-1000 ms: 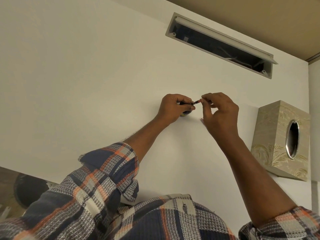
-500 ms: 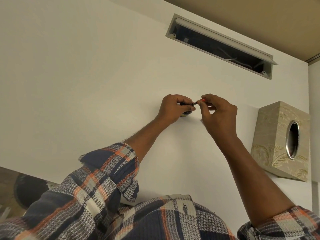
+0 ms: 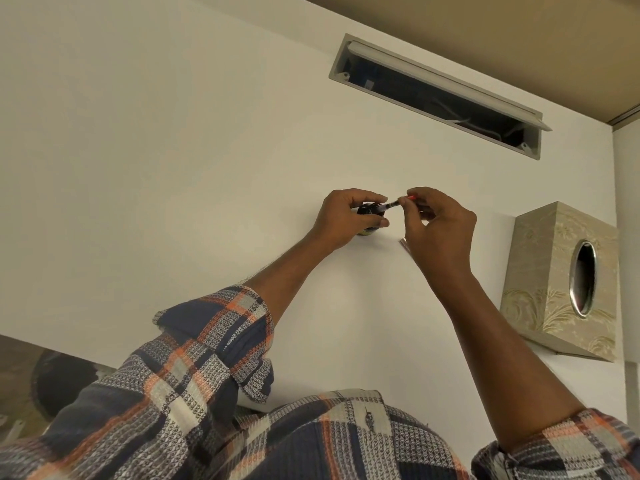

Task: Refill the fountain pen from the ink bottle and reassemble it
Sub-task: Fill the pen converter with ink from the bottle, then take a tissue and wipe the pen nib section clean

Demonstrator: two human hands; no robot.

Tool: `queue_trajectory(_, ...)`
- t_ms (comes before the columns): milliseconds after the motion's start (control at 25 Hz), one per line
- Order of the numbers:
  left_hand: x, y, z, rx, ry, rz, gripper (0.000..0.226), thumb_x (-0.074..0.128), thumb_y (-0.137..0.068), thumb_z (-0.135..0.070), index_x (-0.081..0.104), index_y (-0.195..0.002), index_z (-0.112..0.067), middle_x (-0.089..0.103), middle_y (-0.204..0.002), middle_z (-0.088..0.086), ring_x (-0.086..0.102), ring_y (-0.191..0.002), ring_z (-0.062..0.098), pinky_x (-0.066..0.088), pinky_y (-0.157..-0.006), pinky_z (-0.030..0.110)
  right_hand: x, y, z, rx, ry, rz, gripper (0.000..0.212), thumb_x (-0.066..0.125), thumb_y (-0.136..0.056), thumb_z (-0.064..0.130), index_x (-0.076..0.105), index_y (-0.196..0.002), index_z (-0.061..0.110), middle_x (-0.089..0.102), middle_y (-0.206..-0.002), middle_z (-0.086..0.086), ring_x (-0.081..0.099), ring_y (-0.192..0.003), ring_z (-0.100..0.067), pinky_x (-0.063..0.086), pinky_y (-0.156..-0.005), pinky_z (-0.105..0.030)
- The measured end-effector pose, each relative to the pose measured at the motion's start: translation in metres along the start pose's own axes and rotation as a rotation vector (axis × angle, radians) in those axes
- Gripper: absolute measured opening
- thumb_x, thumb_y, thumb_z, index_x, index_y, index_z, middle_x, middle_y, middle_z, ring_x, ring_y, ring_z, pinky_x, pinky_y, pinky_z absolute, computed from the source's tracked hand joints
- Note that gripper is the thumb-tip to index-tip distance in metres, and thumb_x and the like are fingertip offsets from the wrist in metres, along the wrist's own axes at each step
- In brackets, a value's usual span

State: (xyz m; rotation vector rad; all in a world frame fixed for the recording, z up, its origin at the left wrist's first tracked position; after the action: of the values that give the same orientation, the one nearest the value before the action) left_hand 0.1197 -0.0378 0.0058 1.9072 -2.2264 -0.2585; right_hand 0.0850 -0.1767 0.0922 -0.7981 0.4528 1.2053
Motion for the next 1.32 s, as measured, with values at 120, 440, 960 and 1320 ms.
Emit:
queue_trajectory(120, -0.001, 0.001, -0.002, 0.018, -0.089, -0.021, 0.047, 0.086, -0.059, -0.012, 0.072, -0.103, -0.018, 0.072, -0.103, 0.002, 0.064, -0.102, 0.014, 0.045, -0.082, 0.011, -0.002, 0.000, -0.004, 0.057, -0.033, 0.000, 0.011, 0.067, -0.087, 0.012, 0.072, -0.095, 0.006, 0.072, -0.085, 0.000, 0.063, -0.071, -0.008, 0.054, -0.080, -0.024)
queue_trajectory(440, -0.036, 0.037, 0.004, 0.006, -0.104, -0.348, 0.033, 0.083, -0.067, -0.023, 0.072, -0.096, -0.014, 0.070, -0.105, -0.005, 0.060, -0.100, 0.007, 0.045, -0.088, 0.016, -0.015, 0.004, -0.033, 0.372, -0.276, -0.091, 0.002, 0.069, -0.085, 0.017, 0.071, -0.086, 0.017, 0.073, -0.080, -0.001, 0.070, -0.073, -0.010, 0.057, -0.078, -0.029)
queue_trajectory(960, 0.003, 0.085, -0.004, -0.264, 0.004, -0.220, 0.012, 0.068, -0.083, -0.022, 0.069, -0.080, -0.011, 0.065, -0.074, -0.003, 0.054, -0.067, 0.010, 0.043, -0.063, 0.021, -0.022, 0.037, -0.068, 0.804, -0.820, -0.270, 0.015, 0.069, -0.086, 0.009, 0.069, -0.096, -0.002, 0.070, -0.074, -0.007, 0.068, -0.070, -0.013, 0.054, -0.069, -0.022)
queue_trajectory(1320, 0.023, 0.098, -0.005, -0.289, -0.087, -0.082, 0.010, 0.069, -0.083, -0.019, 0.069, -0.084, -0.010, 0.066, -0.075, -0.002, 0.055, -0.066, 0.011, 0.044, -0.061, 0.021, -0.021, 0.051, -0.065, 0.943, -0.945, -0.283, 0.009, 0.067, -0.087, 0.003, 0.069, -0.079, 0.007, 0.067, -0.079, -0.011, 0.064, -0.073, -0.018, 0.056, -0.076, -0.027)
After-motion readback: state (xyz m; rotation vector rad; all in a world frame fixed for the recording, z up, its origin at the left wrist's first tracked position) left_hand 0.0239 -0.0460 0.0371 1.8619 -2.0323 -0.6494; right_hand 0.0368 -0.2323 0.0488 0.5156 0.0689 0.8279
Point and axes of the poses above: each hand's wrist, its own y-axis away from the middle knuckle, its own x-axis out of the palm, z = x × y, the point moved 6 cm from there along -y, towards the middle knuckle
